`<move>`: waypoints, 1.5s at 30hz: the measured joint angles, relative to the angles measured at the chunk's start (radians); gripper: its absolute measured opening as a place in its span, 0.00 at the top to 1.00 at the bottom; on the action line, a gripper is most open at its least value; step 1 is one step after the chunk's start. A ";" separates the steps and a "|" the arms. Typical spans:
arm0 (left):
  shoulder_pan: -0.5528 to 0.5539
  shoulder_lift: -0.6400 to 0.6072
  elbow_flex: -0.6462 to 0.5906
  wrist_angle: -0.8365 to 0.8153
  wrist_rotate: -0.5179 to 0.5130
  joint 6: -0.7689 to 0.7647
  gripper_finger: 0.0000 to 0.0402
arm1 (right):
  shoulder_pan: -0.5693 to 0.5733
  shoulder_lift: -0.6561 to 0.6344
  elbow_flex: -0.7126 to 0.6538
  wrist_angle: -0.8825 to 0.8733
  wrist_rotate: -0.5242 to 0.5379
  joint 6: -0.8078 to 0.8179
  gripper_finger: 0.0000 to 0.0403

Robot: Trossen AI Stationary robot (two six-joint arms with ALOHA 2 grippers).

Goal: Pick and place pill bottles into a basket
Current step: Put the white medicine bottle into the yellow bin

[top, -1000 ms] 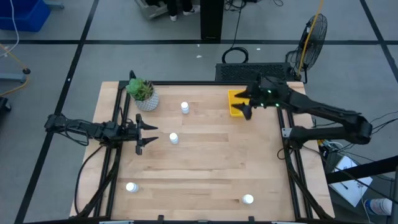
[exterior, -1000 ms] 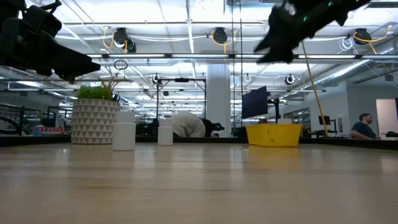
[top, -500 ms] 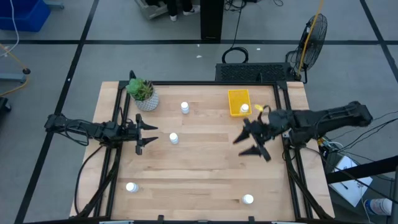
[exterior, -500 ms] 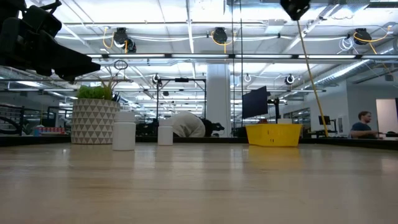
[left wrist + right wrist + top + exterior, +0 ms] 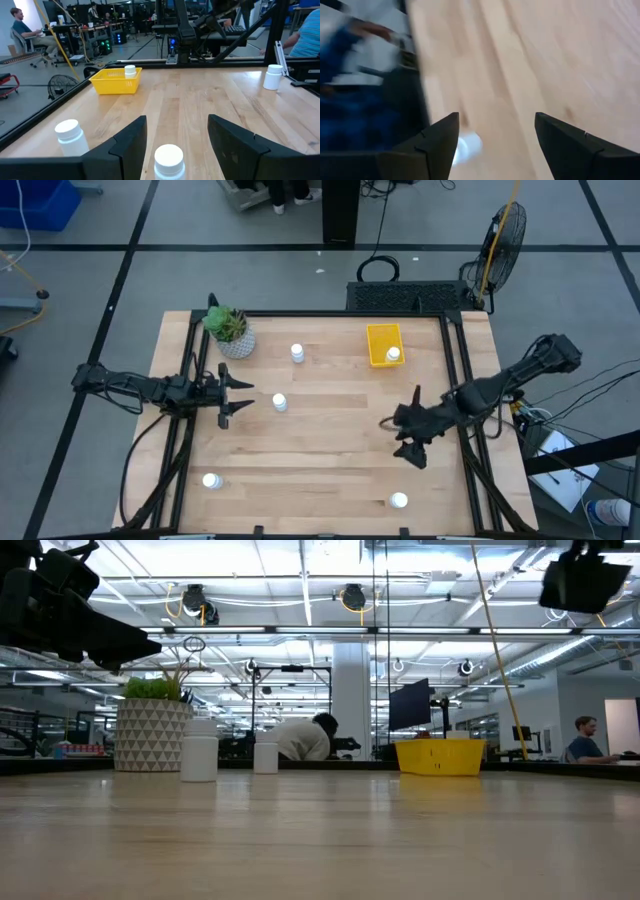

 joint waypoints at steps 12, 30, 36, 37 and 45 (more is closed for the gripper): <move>0.000 0.000 0.000 0.000 0.000 0.000 0.47 | 0.113 0.393 0.494 -0.535 0.014 0.158 0.49; 0.000 0.000 0.000 0.000 0.000 0.000 0.47 | 0.293 0.558 0.519 -0.478 -0.057 0.512 0.50; 0.000 0.000 0.000 0.000 0.000 0.000 0.47 | 0.328 0.558 0.519 -0.489 0.036 0.546 0.50; 0.000 0.000 0.000 0.000 0.000 0.000 0.47 | 0.331 0.558 0.519 -0.499 0.059 0.546 0.50; 0.000 0.000 0.000 0.000 0.000 0.000 0.47 | 0.336 0.558 0.453 -0.485 0.105 0.447 0.50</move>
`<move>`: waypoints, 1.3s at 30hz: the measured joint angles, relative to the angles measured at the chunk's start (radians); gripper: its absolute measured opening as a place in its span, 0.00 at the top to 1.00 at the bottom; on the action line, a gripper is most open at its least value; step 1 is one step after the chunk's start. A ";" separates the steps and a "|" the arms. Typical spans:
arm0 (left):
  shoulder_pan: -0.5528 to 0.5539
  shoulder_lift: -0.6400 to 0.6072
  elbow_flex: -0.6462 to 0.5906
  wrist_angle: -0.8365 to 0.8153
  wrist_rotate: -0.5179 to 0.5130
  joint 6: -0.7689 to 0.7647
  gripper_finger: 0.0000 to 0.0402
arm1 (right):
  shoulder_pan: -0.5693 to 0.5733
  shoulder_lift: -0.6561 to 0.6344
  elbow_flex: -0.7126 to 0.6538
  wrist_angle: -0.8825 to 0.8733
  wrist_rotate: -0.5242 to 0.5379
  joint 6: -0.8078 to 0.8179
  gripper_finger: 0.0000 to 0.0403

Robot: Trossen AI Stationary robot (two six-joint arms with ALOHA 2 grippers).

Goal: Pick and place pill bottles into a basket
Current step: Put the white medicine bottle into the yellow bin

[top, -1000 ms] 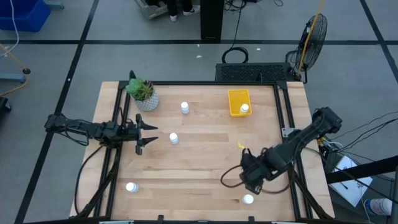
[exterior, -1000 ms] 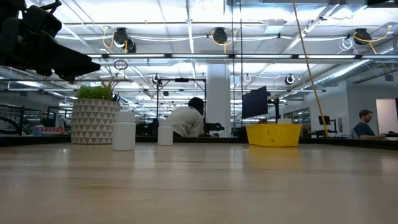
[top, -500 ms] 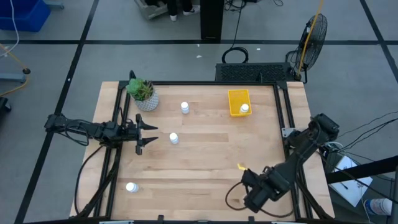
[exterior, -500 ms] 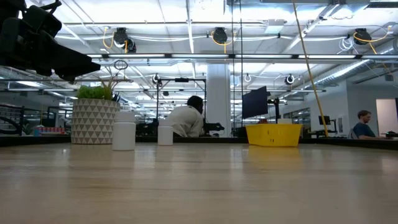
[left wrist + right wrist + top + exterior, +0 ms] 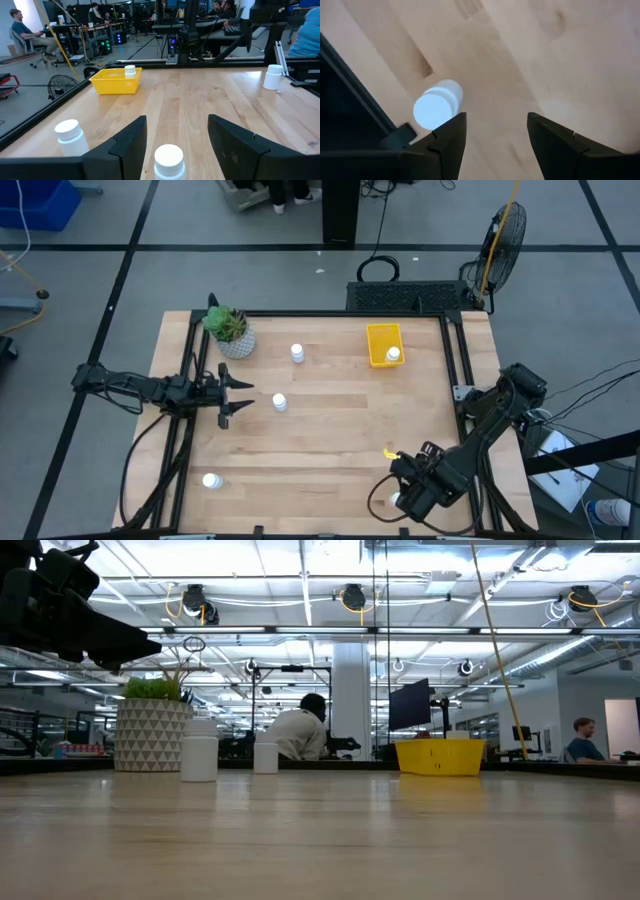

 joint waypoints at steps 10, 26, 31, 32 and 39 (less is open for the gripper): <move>0.000 0.000 0.000 0.000 0.000 0.000 0.47 | -0.002 0.000 -0.093 0.118 0.000 -0.167 0.50; 0.000 0.000 0.000 0.000 0.000 0.000 0.47 | -0.008 -0.019 -0.105 0.186 0.001 -0.227 0.50; 0.000 0.000 0.000 0.000 0.000 0.000 0.47 | -0.033 -0.019 -0.105 0.254 0.056 -0.364 0.50; 0.000 0.000 0.000 0.000 0.000 0.000 0.47 | -0.041 -0.019 -0.105 0.275 0.057 -0.372 0.50; 0.000 0.000 0.000 0.000 0.000 0.000 0.47 | -0.082 -0.019 -0.105 0.370 0.000 -0.345 0.50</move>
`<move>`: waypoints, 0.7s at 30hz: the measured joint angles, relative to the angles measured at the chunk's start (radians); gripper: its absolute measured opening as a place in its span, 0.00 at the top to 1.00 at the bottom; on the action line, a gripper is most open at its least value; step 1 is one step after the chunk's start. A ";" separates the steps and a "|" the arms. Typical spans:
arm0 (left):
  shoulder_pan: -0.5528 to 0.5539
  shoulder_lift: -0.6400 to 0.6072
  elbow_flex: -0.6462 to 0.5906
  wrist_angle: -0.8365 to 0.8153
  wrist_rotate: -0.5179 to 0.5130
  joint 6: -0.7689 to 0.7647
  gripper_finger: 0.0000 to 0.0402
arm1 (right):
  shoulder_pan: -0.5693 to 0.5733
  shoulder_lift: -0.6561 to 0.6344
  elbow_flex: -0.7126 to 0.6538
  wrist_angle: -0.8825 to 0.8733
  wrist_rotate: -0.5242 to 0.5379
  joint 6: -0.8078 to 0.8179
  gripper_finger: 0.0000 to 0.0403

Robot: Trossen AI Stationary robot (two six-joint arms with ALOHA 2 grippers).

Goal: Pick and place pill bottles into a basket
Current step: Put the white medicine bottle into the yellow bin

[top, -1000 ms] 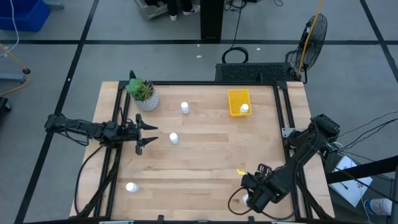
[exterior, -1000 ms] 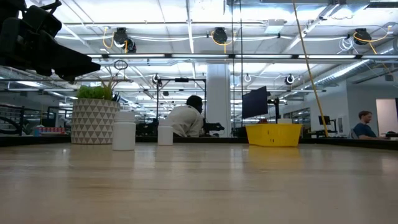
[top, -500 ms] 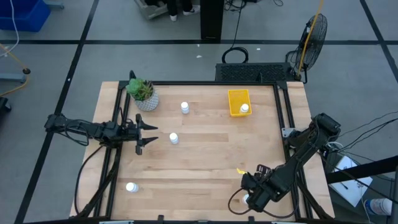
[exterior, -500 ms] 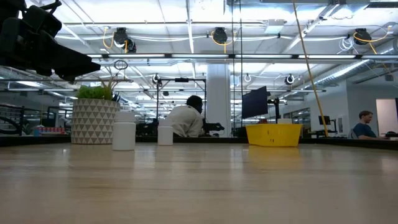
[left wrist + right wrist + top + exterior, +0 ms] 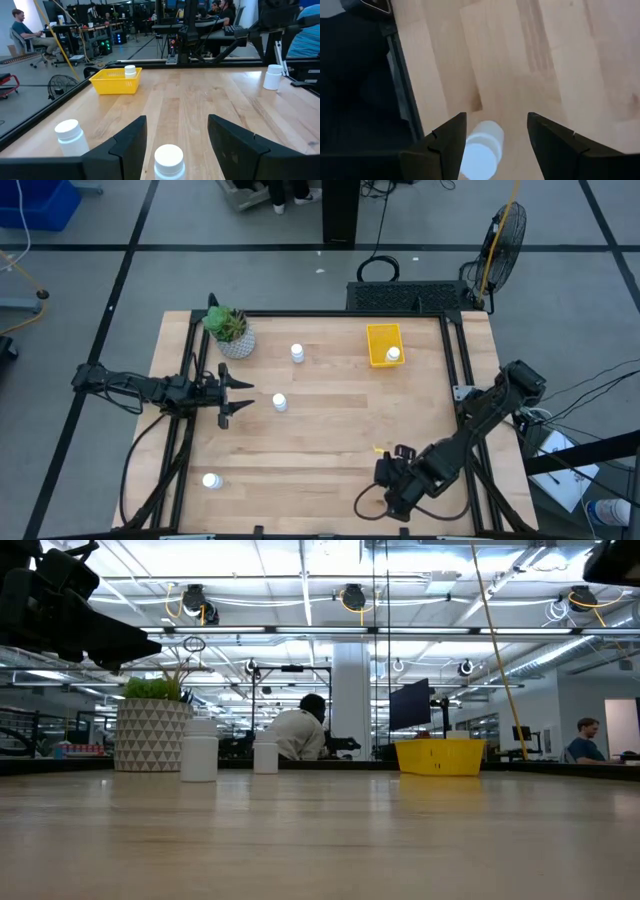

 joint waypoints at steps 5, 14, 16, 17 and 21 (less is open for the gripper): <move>0.000 0.000 0.000 0.000 0.000 0.000 0.47 | -0.007 0.000 0.000 -0.015 0.002 0.018 0.50; 0.000 0.000 0.000 0.000 0.000 0.000 0.47 | -0.006 0.000 0.000 -0.018 -0.044 0.053 0.28; 0.000 0.000 0.000 0.000 0.000 0.000 0.47 | -0.006 0.000 0.000 -0.018 -0.085 0.082 0.23; 0.000 0.000 0.000 0.000 0.000 0.000 0.47 | -0.006 0.000 0.000 -0.019 -0.106 0.103 0.21; 0.000 0.000 0.000 0.000 0.000 0.000 0.47 | 0.005 0.000 0.000 -0.031 -0.159 0.191 0.18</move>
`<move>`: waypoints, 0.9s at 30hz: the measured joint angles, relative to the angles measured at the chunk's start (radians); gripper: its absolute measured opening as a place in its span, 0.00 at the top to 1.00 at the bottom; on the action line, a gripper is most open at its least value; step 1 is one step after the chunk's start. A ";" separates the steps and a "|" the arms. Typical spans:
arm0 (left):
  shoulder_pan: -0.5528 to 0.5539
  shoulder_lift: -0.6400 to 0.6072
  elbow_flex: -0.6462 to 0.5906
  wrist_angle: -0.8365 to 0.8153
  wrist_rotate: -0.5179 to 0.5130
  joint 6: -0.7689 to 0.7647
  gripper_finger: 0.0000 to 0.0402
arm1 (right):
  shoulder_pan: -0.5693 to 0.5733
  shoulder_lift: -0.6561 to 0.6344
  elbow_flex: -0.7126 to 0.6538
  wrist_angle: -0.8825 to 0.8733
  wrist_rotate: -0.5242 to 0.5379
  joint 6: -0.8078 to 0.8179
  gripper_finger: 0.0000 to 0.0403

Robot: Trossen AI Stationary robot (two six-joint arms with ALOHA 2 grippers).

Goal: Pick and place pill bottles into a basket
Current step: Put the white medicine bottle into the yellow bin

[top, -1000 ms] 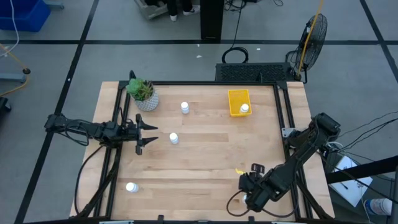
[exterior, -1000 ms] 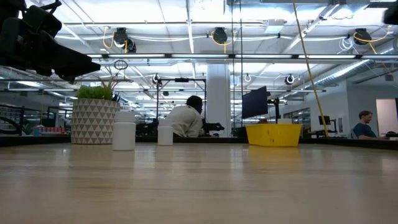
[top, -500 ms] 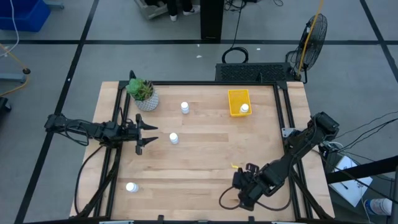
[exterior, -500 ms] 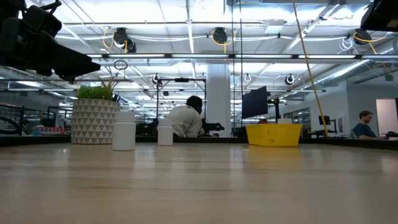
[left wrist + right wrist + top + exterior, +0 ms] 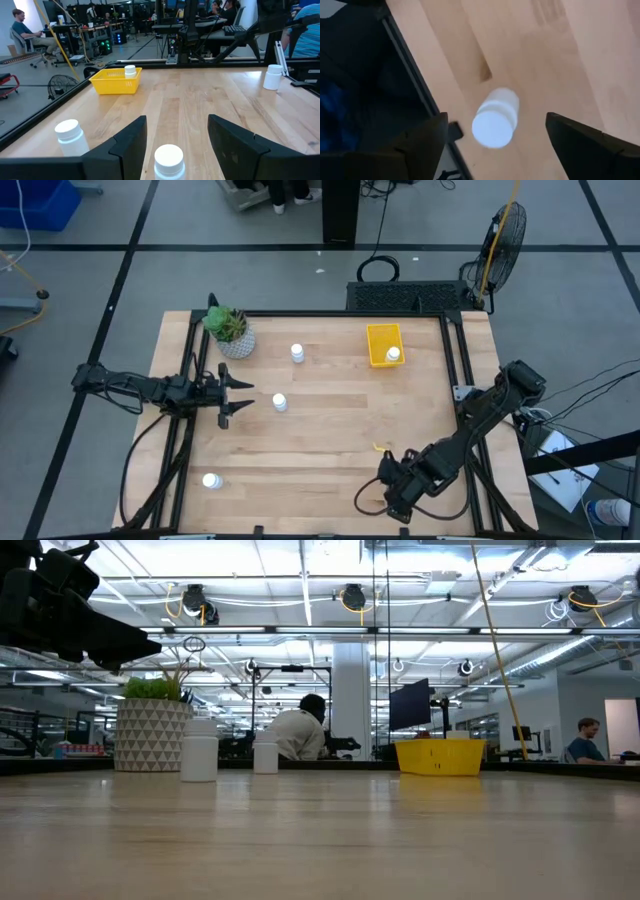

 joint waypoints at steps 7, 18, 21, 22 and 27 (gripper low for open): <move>0.000 0.000 0.000 0.000 0.000 0.000 0.47 | 0.025 0.000 0.000 -0.037 0.008 0.044 0.20; 0.000 0.000 0.000 0.000 0.000 0.000 0.47 | 0.026 0.000 -0.157 0.152 -0.086 0.102 0.21; 0.000 0.000 0.000 0.000 0.000 0.000 0.47 | 0.027 0.000 -0.177 0.181 -0.103 0.109 0.21; 0.000 0.000 0.000 0.000 0.000 0.000 0.47 | 0.027 0.000 -0.177 0.182 -0.101 0.109 0.21; 0.000 0.000 0.000 0.000 0.000 0.000 0.47 | 0.027 0.000 -0.177 0.219 -0.094 0.107 0.21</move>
